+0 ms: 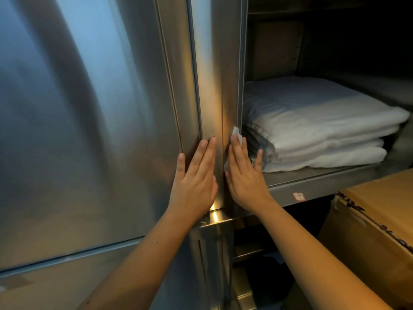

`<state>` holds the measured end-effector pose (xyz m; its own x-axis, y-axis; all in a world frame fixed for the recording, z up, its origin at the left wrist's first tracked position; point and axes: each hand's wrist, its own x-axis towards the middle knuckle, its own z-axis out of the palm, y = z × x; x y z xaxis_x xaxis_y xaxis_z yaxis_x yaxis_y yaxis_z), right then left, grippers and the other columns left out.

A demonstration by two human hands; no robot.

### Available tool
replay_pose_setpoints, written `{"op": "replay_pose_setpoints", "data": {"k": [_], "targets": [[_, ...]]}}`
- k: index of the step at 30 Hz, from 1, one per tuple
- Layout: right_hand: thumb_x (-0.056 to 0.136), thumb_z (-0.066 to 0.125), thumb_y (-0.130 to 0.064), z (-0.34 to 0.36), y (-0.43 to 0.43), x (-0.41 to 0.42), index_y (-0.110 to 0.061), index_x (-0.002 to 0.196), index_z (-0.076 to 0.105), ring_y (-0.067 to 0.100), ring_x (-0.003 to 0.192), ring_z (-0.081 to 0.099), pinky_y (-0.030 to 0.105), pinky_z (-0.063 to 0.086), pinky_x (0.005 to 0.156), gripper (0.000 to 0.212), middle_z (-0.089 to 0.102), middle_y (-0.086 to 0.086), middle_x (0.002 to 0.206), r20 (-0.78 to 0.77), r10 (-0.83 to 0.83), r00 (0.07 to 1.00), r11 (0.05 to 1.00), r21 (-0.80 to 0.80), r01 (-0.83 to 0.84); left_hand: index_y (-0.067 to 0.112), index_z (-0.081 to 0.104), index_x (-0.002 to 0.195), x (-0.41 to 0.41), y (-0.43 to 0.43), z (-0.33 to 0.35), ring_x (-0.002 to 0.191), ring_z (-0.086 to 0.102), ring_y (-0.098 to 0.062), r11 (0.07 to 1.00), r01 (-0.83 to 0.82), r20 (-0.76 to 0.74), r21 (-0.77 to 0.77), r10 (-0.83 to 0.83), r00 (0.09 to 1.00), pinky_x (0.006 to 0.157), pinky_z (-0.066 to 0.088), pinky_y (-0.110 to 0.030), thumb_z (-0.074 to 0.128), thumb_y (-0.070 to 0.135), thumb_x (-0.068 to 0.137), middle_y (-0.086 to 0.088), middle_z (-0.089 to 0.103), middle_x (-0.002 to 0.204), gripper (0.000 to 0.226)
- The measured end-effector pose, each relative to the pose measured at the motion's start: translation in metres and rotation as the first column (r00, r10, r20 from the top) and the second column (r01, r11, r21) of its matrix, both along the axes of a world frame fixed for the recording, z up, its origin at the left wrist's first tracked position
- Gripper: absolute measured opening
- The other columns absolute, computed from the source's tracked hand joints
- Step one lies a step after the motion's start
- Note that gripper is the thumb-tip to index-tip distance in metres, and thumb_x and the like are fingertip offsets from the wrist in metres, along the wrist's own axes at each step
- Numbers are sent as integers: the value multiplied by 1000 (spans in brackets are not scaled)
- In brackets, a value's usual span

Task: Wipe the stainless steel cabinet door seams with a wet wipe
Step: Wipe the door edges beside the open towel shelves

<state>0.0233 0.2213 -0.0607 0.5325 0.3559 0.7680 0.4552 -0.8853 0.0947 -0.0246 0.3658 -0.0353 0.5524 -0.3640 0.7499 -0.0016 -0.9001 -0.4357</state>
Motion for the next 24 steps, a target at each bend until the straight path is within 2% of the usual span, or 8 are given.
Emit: {"op": "replay_pose_setpoints", "data": {"k": [4,6,8,11,13,19,22,24], "targets": [[92,32,-19,-5,-1,2,4,144,16,29,142,7,55,1,110,59,5,15,152,8,-6,1000,1000,3,6,2,22,144,1,1,-1,142,-5,-22,999,-21,12,31,20,1000,111,-7,-48,31,28,90,-8,11,152,60],[91,31,-20,-28,-3,-6,3,144,18,30,141,11,59,8,110,59,6,15,152,-62,14,998,1000,2,-14,2,22,145,1,1,-1,141,-5,-21,999,-23,22,32,22,1000,111,-8,-48,31,28,91,-8,10,153,60],[90,30,-24,-55,-7,-18,2,141,25,35,138,18,61,19,104,58,12,15,152,-161,34,986,999,-23,-38,2,18,145,1,1,-2,142,-9,-22,999,-24,32,31,23,999,111,-8,-47,30,28,91,-7,8,153,61],[89,29,-31,-77,-12,-32,0,133,44,37,133,30,63,34,93,56,23,14,148,-271,-35,962,990,-138,-3,2,15,145,1,2,-2,141,-3,-20,999,-16,37,37,15,999,111,-6,-47,30,28,91,-7,9,153,62],[89,29,-33,-77,-13,-33,-1,132,47,37,132,30,63,31,94,57,24,12,148,-282,-54,958,987,-159,9,2,17,145,0,2,-1,141,1,-20,999,-5,38,35,3,999,111,-5,-48,31,27,91,-7,10,152,62],[91,30,-30,-34,-10,-11,-2,143,21,29,140,11,62,10,101,60,11,8,152,-197,-5,980,999,-33,-2,2,28,143,1,1,0,140,8,-21,998,-18,52,52,16,999,110,-2,-48,37,28,89,-6,10,152,61],[92,30,-33,-40,-10,-15,-4,145,18,31,141,9,62,8,103,61,7,7,154,-242,3,970,1000,-22,-9,2,29,143,0,1,-1,140,8,-21,999,-12,48,49,10,999,110,-2,-48,38,28,89,-6,9,152,61],[93,28,-37,-59,-11,-26,-8,145,14,34,141,6,62,6,103,61,3,7,155,-336,6,942,999,-31,-18,2,25,143,0,1,-1,141,4,-20,999,-10,52,39,8,999,110,-3,-48,38,28,89,-6,9,152,62]]}}
